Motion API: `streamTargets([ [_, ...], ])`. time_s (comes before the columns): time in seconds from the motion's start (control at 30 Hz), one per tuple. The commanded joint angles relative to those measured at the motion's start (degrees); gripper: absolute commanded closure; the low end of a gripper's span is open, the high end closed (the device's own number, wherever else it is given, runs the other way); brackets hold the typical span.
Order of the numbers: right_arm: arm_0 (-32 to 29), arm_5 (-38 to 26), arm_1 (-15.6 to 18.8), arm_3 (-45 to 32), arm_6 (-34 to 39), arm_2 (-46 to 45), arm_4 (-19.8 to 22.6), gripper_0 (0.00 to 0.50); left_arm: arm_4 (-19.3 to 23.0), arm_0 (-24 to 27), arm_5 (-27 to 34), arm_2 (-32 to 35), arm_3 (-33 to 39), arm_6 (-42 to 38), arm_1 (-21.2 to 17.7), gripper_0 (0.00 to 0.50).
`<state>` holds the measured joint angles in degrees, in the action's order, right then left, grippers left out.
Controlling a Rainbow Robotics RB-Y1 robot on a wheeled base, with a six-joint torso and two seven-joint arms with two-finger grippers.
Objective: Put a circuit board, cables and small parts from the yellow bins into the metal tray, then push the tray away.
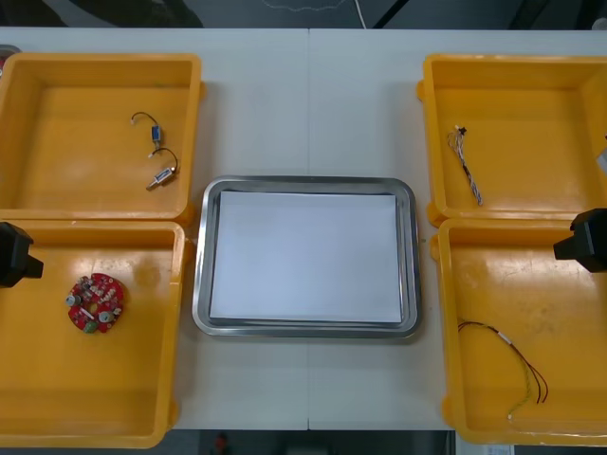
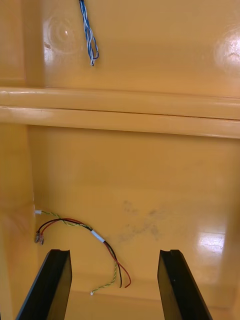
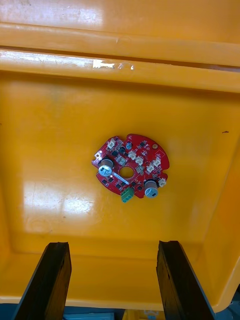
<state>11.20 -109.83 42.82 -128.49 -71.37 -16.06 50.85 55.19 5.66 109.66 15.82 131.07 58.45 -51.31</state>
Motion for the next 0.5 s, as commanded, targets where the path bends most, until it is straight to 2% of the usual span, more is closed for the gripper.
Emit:
streamTargets([
  [0.03,-0.74,-0.17,2.18,-0.27,-0.53,-1.69,0.48,0.0,0.44,-1.18,0.34,1.76,1.56,4.92,-2.21,0.0],
  [0.5,-0.74,-0.17,2.18,-0.27,-0.53,-1.69,0.48,0.0,0.44,-1.18,0.34,1.76,1.56,4.92,-2.21,0.0],
])
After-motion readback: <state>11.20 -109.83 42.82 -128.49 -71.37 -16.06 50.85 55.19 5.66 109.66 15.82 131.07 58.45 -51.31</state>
